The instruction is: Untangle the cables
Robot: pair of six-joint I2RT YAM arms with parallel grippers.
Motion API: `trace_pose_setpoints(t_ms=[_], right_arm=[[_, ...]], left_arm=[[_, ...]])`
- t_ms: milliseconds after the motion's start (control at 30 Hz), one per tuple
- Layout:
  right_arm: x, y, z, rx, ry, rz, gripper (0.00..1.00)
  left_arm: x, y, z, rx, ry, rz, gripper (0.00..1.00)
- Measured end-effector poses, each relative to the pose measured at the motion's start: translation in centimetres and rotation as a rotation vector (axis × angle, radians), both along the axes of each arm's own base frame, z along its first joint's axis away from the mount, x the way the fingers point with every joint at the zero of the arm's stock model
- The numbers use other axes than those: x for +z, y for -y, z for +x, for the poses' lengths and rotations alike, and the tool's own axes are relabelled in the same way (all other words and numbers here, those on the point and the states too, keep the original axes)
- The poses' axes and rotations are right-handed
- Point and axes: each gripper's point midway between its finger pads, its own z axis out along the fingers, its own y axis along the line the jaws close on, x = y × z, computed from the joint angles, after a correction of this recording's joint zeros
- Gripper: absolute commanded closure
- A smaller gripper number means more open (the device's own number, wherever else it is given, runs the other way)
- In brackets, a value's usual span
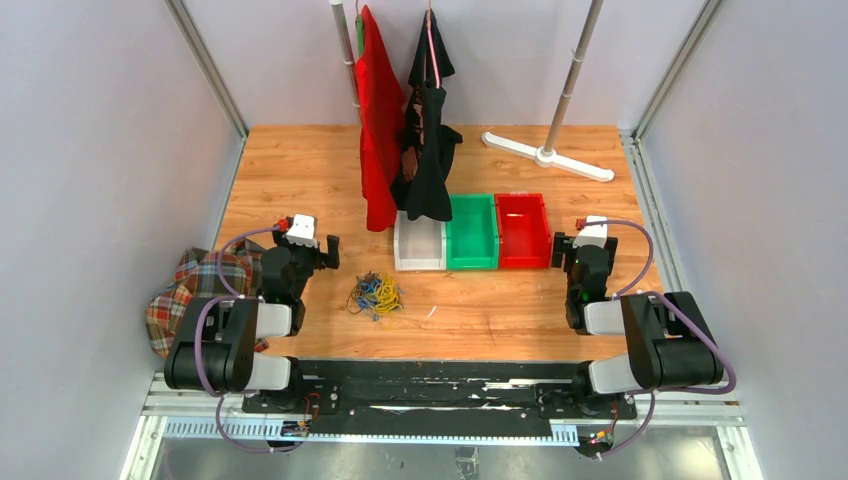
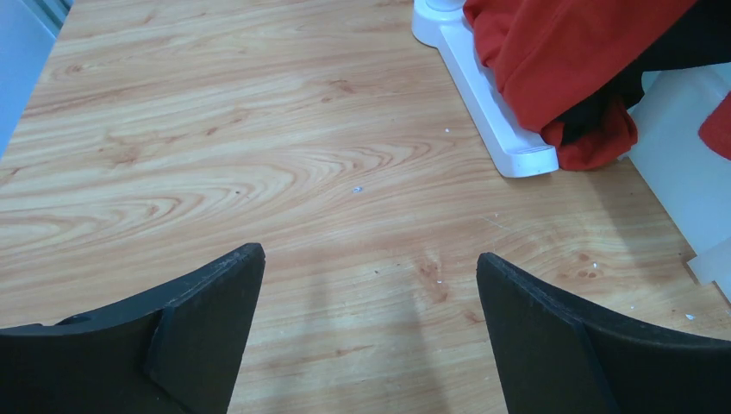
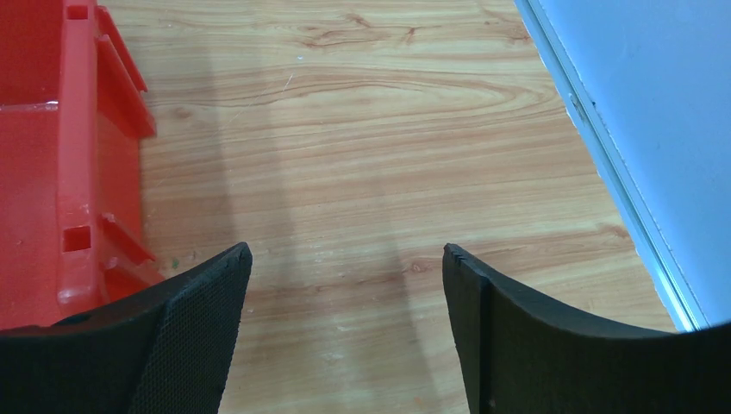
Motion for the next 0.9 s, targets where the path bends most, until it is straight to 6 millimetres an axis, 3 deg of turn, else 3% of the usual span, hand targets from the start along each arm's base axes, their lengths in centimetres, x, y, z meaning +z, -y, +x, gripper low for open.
trace_pose_setpoints(t_ms=[567, 700, 900], right_arm=[[0.3, 0.3, 0.0, -0.018, 0.01, -0.003, 0.19], [2.5, 1.0, -0.4, -0.062, 0.034, -0.009, 0.19], [9.0, 1.3, 0.9, -0.182, 0.101, 0.152, 0.18]], left_arm=[[-0.1, -0.4, 0.0, 0.022, -0.006, 0.0, 0.02], [0.7, -0.5, 0.9, 0.027, -0.052, 0.012, 0.02], [6.5, 1.4, 3.6, -0.121, -0.111, 0.095, 0.02]])
